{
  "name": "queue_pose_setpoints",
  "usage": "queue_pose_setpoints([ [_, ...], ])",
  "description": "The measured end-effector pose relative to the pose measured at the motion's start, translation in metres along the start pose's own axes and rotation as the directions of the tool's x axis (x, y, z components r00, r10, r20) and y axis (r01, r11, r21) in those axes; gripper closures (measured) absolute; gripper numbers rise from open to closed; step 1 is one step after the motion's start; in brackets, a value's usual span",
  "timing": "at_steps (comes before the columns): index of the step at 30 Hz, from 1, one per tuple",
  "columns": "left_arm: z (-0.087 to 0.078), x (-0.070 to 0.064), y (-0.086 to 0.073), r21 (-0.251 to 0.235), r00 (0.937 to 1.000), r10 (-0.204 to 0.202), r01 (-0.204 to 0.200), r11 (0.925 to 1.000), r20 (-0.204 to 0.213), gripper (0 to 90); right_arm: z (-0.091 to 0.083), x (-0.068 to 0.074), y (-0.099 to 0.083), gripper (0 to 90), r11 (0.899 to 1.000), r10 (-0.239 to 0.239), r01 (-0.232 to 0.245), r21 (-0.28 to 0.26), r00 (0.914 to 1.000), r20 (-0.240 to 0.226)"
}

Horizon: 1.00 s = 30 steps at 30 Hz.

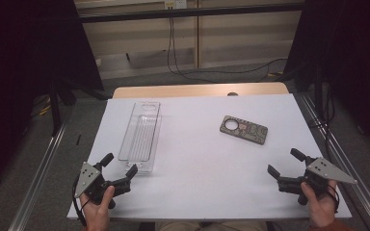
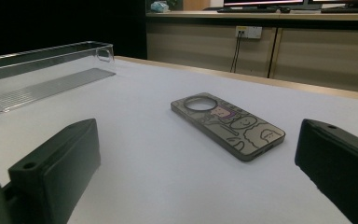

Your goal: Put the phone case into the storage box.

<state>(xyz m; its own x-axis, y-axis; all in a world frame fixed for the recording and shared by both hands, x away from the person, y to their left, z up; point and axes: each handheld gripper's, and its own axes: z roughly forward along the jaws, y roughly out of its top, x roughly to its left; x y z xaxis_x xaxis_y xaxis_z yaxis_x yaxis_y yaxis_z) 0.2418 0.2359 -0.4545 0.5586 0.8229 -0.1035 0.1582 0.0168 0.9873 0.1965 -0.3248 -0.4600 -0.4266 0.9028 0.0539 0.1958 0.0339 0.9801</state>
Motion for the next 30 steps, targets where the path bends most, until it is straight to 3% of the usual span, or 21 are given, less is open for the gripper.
queue_pose_setpoints([
  [6, 0.0, -0.001, 0.0, -0.002, 0.9997, -0.022, 0.022, 0.9998, -0.012, 2.9, 0.0, -0.001, 0.0, 0.0, 1.0, 0.0, 0.0, 0.01, 0.9996, -0.029],
  [14, -0.003, 0.0, 0.001, -0.008, 0.9996, -0.019, 0.019, 0.9998, -0.021, 3.0, 0.003, 0.002, 0.001, 0.3, 0.998, -0.001, 0.005, 0.055, 0.9975, -0.071],
  [19, -0.001, 0.0, 0.001, -0.007, 0.9997, -0.02, 0.019, 0.9998, -0.013, 2.9, 0.006, 0.001, 0.0, 0.2, 0.997, 0.018, -0.011, 0.08, 0.9966, -0.08],
  [30, -0.004, -0.001, 0.001, -0.006, 0.9998, -0.015, 0.015, 0.9999, -0.013, 2.9, 0.014, 0.003, 0.0, 0.3, 0.994, -0.009, 0.019, 0.11, 0.9952, -0.097],
])
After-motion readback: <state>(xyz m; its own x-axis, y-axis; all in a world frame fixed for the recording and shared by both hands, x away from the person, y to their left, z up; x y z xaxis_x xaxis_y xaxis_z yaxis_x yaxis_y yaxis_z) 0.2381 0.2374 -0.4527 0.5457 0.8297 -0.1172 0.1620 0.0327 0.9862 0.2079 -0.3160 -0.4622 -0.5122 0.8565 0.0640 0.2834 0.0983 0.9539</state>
